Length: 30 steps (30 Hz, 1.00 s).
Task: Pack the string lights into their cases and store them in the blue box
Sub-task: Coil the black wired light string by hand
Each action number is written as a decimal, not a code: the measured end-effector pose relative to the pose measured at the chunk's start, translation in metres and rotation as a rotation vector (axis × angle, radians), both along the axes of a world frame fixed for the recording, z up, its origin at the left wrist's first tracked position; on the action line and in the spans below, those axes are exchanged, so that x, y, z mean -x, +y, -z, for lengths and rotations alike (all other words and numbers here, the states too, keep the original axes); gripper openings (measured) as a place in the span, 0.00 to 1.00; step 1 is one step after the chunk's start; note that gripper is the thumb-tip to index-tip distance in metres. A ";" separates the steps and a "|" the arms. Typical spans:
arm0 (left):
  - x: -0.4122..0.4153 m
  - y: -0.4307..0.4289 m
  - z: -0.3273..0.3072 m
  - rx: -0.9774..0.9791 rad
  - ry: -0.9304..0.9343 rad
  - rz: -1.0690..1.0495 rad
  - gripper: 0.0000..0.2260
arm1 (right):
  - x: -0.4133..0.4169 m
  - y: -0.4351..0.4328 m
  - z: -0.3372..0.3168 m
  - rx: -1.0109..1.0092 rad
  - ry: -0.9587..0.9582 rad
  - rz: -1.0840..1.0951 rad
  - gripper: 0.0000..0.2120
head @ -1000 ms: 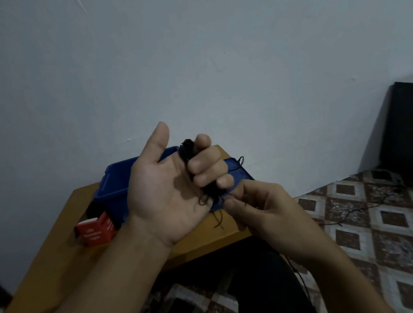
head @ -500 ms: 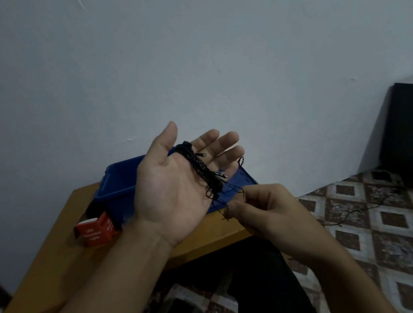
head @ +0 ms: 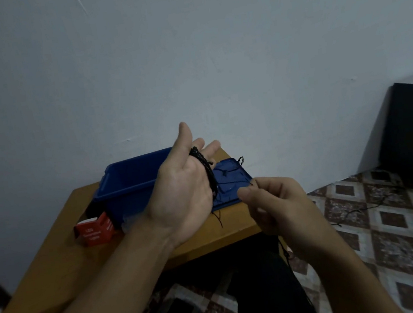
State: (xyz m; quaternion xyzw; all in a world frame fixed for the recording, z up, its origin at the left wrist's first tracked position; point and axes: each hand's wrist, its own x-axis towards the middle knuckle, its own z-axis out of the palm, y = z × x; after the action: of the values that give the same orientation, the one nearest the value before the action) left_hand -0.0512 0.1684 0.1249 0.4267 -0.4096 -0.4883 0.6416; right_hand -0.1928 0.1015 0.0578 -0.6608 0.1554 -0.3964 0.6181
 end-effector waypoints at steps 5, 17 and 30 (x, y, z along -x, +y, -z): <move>-0.002 -0.001 0.003 -0.063 -0.093 0.048 0.40 | 0.000 -0.003 -0.001 -0.076 -0.079 0.020 0.18; -0.009 -0.012 0.011 -0.177 -0.272 0.072 0.38 | 0.004 -0.004 -0.002 -0.096 -0.163 -0.009 0.10; -0.014 -0.012 0.020 -0.405 -0.579 0.124 0.44 | 0.004 -0.001 -0.003 -0.077 -0.160 -0.021 0.14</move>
State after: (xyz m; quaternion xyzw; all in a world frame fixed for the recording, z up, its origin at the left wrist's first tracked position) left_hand -0.0376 0.1560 0.1049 0.6402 -0.4947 -0.4563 0.3706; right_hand -0.1964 0.1000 0.0609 -0.6043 0.1136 -0.4353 0.6576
